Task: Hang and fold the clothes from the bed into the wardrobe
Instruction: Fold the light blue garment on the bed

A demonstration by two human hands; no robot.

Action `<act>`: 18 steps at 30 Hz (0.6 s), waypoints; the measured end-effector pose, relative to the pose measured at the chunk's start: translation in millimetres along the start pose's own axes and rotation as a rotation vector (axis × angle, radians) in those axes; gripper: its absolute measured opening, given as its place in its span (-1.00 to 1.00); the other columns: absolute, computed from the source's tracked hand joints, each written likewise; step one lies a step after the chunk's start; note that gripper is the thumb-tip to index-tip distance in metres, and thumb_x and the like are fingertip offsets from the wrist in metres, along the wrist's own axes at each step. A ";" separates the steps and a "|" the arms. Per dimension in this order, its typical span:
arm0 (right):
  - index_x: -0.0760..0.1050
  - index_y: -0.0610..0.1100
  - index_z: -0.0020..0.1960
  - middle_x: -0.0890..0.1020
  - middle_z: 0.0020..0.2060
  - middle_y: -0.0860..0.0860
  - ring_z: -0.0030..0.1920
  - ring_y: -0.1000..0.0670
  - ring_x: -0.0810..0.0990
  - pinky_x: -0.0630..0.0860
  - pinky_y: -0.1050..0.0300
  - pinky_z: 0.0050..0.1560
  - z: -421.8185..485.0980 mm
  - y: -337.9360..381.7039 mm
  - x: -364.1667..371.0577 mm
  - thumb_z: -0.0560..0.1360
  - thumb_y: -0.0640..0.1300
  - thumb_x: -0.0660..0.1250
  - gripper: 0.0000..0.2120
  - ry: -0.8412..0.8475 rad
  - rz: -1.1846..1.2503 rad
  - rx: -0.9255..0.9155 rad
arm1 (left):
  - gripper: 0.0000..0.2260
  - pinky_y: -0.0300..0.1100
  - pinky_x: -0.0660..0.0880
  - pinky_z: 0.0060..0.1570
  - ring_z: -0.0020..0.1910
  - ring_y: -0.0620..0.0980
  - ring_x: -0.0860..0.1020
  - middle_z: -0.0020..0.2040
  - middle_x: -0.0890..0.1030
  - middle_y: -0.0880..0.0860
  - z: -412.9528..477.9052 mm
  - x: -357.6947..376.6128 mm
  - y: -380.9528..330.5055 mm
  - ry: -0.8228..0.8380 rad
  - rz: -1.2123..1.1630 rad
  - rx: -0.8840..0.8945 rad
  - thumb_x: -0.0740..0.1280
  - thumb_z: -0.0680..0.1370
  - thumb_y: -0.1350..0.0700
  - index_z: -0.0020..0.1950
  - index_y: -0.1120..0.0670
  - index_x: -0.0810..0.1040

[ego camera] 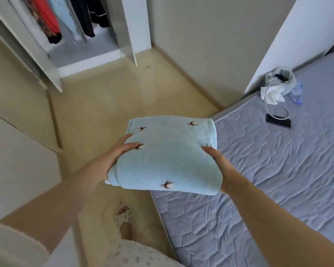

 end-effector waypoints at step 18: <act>0.66 -0.07 -0.14 0.70 -0.28 -0.11 -0.34 -0.13 0.68 0.56 0.08 -0.44 187.8 150.7 381.1 0.25 0.06 0.37 -0.72 0.264 -0.226 -0.078 | -0.28 -0.16 0.45 -0.09 0.04 -0.03 0.54 0.14 0.50 -0.03 42.9 -360.5 -190.6 -0.261 -0.172 0.189 0.54 0.20 -0.04 0.30 -0.13 0.32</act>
Point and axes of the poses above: each hand's wrist, its own z-axis towards the middle knuckle, its own x-axis out of the palm, y = z × x, the point moved 8 cm from there along z, towards the middle knuckle
